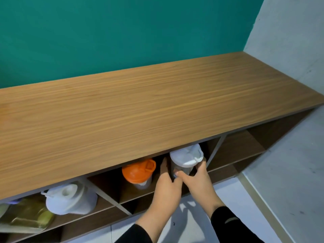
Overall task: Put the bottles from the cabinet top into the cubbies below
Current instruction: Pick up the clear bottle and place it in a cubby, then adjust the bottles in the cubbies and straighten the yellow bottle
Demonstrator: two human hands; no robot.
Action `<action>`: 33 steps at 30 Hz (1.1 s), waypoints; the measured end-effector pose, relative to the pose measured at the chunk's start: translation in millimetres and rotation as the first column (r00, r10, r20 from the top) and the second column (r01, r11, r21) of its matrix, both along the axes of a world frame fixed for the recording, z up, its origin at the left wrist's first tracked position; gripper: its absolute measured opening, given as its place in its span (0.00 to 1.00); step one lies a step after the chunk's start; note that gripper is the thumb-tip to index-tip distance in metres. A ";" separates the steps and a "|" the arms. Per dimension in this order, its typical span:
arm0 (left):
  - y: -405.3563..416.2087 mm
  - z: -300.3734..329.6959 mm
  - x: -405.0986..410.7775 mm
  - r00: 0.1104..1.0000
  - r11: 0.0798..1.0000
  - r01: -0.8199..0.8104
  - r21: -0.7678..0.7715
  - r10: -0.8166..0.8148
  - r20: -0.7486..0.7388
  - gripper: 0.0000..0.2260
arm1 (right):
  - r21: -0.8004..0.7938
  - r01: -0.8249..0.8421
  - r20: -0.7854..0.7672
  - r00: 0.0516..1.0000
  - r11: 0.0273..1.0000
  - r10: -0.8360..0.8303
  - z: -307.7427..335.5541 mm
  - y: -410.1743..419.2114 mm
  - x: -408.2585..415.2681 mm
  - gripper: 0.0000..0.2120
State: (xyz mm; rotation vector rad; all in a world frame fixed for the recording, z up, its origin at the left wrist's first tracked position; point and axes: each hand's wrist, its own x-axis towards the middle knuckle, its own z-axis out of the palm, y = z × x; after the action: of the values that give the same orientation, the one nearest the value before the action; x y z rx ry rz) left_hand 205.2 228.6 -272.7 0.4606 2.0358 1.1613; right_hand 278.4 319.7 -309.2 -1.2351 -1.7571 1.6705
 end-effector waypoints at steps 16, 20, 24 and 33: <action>16.1 13.3 -5.1 0.997 0.985 0.060 -0.162 -0.068 -0.042 0.09 | 0.032 -0.036 0.120 0.992 0.999 0.032 -0.3 -4.5 5.5 0.29; 14.9 15.1 -1.8 0.993 0.983 0.087 -0.160 -0.098 -0.064 0.08 | 0.022 -0.078 0.196 0.978 0.997 0.072 1.0 -4.7 6.5 0.29; -5.7 15.8 1.4 0.997 0.993 -0.067 -0.092 0.070 0.033 0.04 | -0.001 -0.091 0.399 0.913 0.996 0.084 -7.5 -3.5 16.6 0.17; -75.3 -6.9 -16.5 0.866 0.887 -0.453 -0.088 0.461 0.192 0.18 | -0.063 -0.467 0.387 0.803 0.882 0.453 10.2 -41.5 -48.1 0.18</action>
State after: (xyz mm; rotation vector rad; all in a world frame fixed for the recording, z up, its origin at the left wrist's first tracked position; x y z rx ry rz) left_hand 188.6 153.3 -279.6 -0.1797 2.0318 1.3746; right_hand 230.3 278.1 -299.0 -1.2607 -2.4896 1.7089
